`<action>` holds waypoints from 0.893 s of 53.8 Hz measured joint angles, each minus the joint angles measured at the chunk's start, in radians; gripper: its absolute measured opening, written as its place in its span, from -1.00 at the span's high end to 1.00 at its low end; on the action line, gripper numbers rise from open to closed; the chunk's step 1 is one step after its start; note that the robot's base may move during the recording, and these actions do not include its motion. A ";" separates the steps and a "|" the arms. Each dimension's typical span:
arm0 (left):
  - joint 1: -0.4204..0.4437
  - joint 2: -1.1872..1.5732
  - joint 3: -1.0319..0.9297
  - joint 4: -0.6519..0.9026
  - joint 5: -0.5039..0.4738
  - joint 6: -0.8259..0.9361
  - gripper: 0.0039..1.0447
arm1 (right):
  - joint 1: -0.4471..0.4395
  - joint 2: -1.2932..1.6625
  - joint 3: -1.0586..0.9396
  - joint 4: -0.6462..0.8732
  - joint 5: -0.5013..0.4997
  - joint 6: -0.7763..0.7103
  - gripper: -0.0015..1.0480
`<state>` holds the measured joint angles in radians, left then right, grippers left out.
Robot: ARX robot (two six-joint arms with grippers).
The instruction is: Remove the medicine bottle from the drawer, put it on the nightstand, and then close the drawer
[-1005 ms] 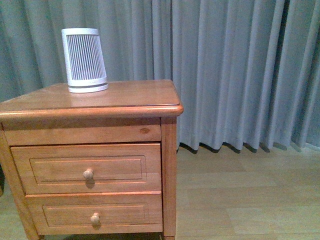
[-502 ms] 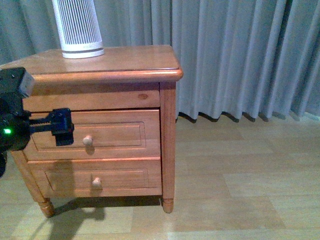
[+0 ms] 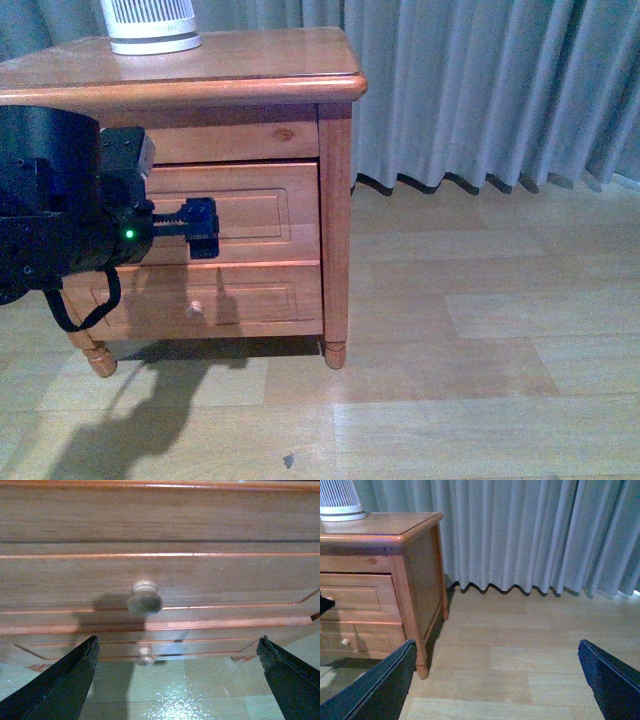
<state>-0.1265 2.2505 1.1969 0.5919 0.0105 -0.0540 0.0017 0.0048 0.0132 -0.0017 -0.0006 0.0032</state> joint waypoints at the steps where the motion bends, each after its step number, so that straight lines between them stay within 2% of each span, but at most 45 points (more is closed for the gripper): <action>1: 0.000 0.003 0.004 -0.001 0.000 0.000 -0.88 | 0.000 0.000 0.000 0.000 0.000 0.000 -0.87; 48: 0.019 0.148 0.199 -0.026 -0.023 0.013 -0.88 | 0.000 0.000 0.000 0.000 0.000 0.000 -0.87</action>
<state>-0.1070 2.3985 1.3956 0.5655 -0.0124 -0.0414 0.0017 0.0048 0.0132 -0.0017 -0.0006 0.0032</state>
